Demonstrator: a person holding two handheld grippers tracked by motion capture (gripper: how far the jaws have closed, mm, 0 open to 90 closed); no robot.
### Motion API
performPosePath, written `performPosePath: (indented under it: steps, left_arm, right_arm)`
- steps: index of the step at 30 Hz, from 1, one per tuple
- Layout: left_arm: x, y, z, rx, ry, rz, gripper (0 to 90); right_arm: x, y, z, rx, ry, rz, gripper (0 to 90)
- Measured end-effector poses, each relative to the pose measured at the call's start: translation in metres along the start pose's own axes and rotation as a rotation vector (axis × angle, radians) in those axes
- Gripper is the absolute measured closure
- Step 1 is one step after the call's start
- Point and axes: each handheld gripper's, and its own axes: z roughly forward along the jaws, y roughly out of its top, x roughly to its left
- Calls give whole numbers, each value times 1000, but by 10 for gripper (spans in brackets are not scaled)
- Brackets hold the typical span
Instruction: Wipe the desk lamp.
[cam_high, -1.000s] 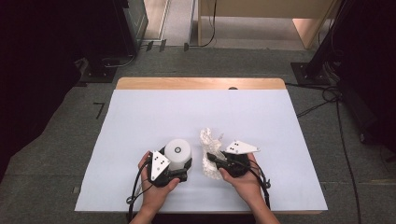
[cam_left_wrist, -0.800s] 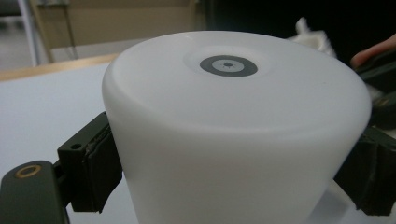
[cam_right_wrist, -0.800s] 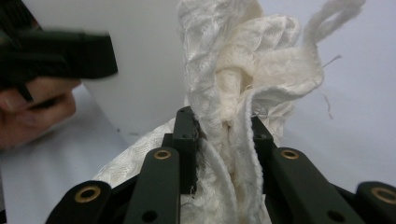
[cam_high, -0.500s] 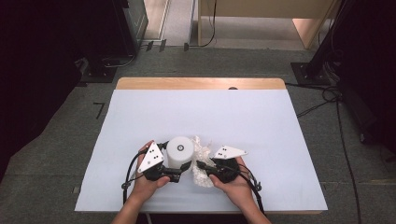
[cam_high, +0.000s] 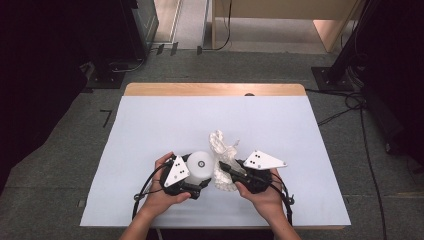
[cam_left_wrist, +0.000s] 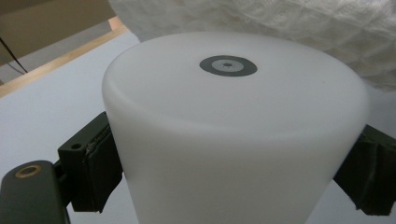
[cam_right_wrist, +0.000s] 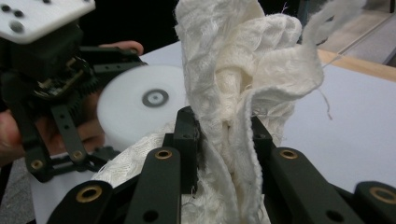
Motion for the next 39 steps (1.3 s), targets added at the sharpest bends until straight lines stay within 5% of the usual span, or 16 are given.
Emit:
performPosePath:
  steps: [4,8,13,17,21,28,39]
  left_arm:
    - [-6,3,3,3,12,27,88]
    - [-12,5,5,1,12,49,88]
    - [-9,11,-2,-6,4,55,87]
    - [-10,9,3,37,11,74,86]
    - [-11,11,6,47,10,96,87]
    - [-17,16,14,77,24,135,88]
    - [-29,19,19,96,25,209,88]
  right_arm:
    - [6,1,-1,-33,15,-21,731]
    - [6,-1,4,2,19,-27,732]
    - [1,-3,4,-7,11,18,734]
    - [-4,-9,10,29,12,41,734]
    - [-14,-14,11,43,32,109,734]
    - [-13,-13,10,40,6,96,736]
    - [7,1,6,-8,40,55,733]
